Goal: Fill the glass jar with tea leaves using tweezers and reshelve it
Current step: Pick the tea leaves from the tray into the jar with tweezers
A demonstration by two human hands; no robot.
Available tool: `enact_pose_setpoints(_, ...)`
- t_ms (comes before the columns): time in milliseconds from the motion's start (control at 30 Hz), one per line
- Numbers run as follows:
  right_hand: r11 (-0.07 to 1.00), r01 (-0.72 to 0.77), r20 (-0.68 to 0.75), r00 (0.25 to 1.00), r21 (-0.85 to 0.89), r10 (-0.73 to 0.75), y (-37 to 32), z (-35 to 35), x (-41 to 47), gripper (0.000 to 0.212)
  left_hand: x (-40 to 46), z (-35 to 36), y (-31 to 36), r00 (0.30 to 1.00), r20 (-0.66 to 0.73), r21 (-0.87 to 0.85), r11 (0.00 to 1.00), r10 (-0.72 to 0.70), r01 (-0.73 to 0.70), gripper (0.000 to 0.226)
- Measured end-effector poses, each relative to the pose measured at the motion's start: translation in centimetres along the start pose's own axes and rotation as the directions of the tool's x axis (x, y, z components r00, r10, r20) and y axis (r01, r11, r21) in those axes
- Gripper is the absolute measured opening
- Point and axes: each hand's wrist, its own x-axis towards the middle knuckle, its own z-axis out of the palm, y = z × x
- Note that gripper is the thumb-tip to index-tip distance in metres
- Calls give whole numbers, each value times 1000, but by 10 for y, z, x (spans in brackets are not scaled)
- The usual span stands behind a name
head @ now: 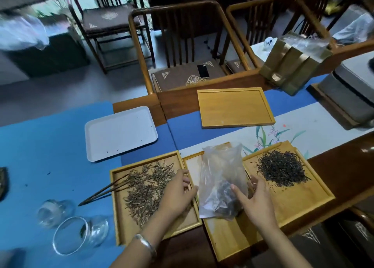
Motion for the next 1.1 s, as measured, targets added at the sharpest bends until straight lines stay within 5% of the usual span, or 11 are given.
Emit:
enact_pose_setpoints(167, 968, 210, -72, 973, -137, -221, -32, 14, -19, 55, -32, -51, -26, 998, -55, 93, 996, 22, -17, 41)
enact_pose_setpoints(333, 860, 453, 43, 889, -234, -456, -81, 47, -40, 43, -62, -96, -47, 992, -123, 145, 989, 27, -9, 40)
enact_pose_setpoints(500, 790, 562, 202, 827, -246, -525, -119, 87, -61, 35, -86, -129, -62, 990, -136, 255, 967, 44, -8, 37)
enact_pose_setpoints(900, 835, 482, 350, 855, -265, -383, -144, 135, -85, 26, -83, -210, -64, 965, -216, 172, 979, 148, -111, 29)
enact_pose_setpoints(1100, 937, 262, 212, 953, -230, -215, -118, 116, -110, 8, -18, -222, -42, 979, 25, 331, 922, 203, -200, 29)
